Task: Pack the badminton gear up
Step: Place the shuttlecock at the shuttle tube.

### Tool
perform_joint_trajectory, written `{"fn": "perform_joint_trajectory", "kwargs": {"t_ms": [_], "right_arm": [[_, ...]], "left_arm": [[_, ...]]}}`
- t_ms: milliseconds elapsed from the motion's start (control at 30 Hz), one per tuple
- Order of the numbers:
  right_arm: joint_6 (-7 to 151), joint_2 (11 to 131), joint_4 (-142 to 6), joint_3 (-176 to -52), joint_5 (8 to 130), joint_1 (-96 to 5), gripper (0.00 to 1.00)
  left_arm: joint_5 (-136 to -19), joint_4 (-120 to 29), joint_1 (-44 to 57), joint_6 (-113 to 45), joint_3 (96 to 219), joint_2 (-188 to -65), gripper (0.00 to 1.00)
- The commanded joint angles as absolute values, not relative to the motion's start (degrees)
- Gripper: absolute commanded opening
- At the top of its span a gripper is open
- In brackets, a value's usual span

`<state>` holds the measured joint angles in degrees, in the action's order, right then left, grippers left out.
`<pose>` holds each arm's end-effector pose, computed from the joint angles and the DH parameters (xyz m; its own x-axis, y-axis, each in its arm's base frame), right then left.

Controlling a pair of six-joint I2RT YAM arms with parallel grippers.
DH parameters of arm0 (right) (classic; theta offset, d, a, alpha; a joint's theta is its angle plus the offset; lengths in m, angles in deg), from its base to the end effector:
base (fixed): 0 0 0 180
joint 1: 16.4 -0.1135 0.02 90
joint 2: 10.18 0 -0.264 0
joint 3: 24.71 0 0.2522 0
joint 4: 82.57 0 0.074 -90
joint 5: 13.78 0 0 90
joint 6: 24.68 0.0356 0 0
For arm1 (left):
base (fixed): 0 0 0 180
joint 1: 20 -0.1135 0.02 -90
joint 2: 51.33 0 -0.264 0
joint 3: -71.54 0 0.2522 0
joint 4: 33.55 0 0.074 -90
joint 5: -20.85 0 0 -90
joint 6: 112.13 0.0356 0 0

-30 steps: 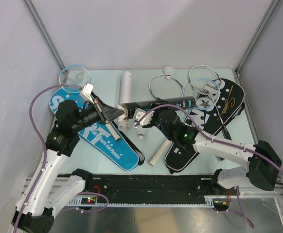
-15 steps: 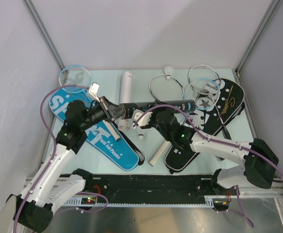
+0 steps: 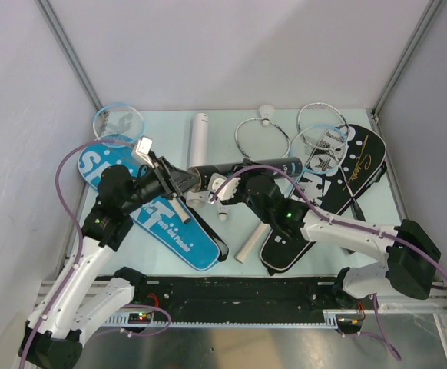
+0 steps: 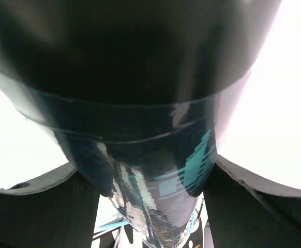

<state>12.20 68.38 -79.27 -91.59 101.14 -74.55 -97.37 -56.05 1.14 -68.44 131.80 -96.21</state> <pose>0.1802 0.2616 0.2937 0.3625 -0.7911 -0.4926 -0.4425 0.3191 -0.8381 0.1624 -0.0809 0.3536 -0.6261 -0.4410 -0.6430 0.4382 0.4831 -0.7580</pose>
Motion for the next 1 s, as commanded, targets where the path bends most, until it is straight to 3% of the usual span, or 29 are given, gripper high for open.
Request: {"fn": "perform_joint_trajectory", "kwargs": {"t_ms": [0,167,500,967], "right_arm": [[14.18,64.08,-81.27,-93.76,101.03,-73.78,0.25],[15.0,61.9,-80.68,-92.27,100.99,-73.27,0.25],[15.22,58.09,-79.04,-91.23,100.64,-72.95,0.25],[14.8,55.6,-78.65,-90.85,99.99,-75.22,0.24]], "left_arm": [[-97.03,-58.89,1.62,-66.84,134.17,-93.75,0.59],[-98.66,-60.08,1.64,-68.69,136.79,-93.13,0.69],[-98.79,-64.78,1.63,-67.29,140.92,-91.7,0.76],[-92.61,-70.27,1.74,-60.47,144.06,-98.34,0.75]]}}
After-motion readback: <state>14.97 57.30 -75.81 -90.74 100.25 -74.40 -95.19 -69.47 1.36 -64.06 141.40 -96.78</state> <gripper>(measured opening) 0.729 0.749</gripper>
